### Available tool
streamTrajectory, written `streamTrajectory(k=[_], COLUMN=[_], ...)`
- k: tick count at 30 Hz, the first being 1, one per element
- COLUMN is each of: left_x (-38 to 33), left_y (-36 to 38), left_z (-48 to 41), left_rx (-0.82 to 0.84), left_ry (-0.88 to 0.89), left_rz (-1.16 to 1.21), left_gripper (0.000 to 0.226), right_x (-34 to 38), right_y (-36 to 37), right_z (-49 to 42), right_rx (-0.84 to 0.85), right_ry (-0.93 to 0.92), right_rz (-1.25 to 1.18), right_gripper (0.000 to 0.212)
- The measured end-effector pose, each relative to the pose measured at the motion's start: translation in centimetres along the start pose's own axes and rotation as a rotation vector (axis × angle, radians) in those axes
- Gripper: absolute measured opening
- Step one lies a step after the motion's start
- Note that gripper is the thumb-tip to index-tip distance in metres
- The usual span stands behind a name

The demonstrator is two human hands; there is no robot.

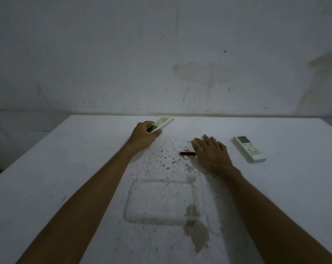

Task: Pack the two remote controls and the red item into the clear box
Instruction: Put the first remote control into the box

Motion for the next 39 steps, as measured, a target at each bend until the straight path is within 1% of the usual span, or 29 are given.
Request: streamTrajectory(k=[3,6,7,9,11,12,14,16,19,22,25,28,30,31,34,35,37,39], left_x=[-2.1,-3.3,-3.4,-3.5,-3.5,-3.6,-3.8,-3.9,-3.3,-2.2,-1.7,-1.7,-1.9,-1.8,-0.9,-0.5,0.1,0.7], left_y=[-1.4,-2.7,-3.0,-3.4,-3.6,-3.7,-3.9,-4.2,-4.2,-3.6,-3.2,-3.3,-3.6,-3.9,-4.5,-4.5,-4.1,-3.5], left_z=[3.7,7.4,8.6,10.6,12.2,12.9,14.0,14.7,15.5,16.2,16.3,16.7,17.0,17.0,16.9,17.0,17.7,18.7], left_rx=[0.021,0.104,0.142,0.211,0.245,0.249,0.248,0.244,0.198,0.085,0.101,0.166,0.214,0.252,0.415,0.458,0.510,0.489], left_ry=[0.091,0.176,0.205,0.251,0.274,0.280,0.272,0.252,0.188,0.141,0.132,0.173,0.191,0.187,0.095,0.077,0.074,0.082], left_rz=[0.020,0.021,0.011,0.001,-0.002,0.007,0.066,0.168,0.453,0.633,0.685,0.608,0.469,0.368,0.043,-0.019,-0.035,-0.033], left_gripper=[0.051,0.055,0.055,0.056,0.056,0.055,0.054,0.051,0.045,0.042,0.048,0.049,0.049,0.056,0.099,0.110,0.119,0.120], right_x=[0.2,1.0,1.7,3.3,4.9,5.6,6.9,7.5,7.4,7.4,8.0,8.6,8.9,9.0,8.8,8.7,8.2,7.6], right_y=[-1.2,-3.7,-4.5,-6.4,-7.8,-8.1,-8.3,-8.1,-6.4,-4.4,-3.4,-3.4,-3.4,-3.4,-3.7,-3.9,-4.3,-4.4], right_z=[0.3,1.6,2.4,4.3,6.5,7.6,9.7,11.2,12.2,12.8,13.1,13.1,13.3,13.4,13.7,13.7,13.7,13.6], right_rx=[0.055,0.071,0.051,-0.041,-0.149,-0.169,-0.159,-0.220,-0.337,-0.288,-0.229,-0.229,-0.206,-0.201,-0.214,-0.225,-0.232,-0.221], right_ry=[0.007,0.004,-0.031,-0.114,-0.192,-0.240,-0.339,-0.411,-0.443,-0.434,-0.429,-0.432,-0.455,-0.469,-0.500,-0.510,-0.521,-0.516], right_rz=[-0.043,-0.317,-0.410,-0.534,-0.585,-0.608,-0.617,-0.552,-0.528,-0.504,-0.493,-0.508,-0.490,-0.480,-0.453,-0.431,-0.377,-0.339], right_gripper=[0.061,0.067,0.067,0.062,0.056,0.053,0.048,0.043,0.033,0.035,0.041,0.047,0.054,0.056,0.055,0.054,0.051,0.046])
Point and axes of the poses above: each hand's wrist, its own z-axis away from the middle knuckle, its own y-axis out of the palm, x = y × z, the point moved 3 cm from there along -z, towards the middle knuckle, and after that the axes turned 10 degrees about z, right-handed, at the moved point
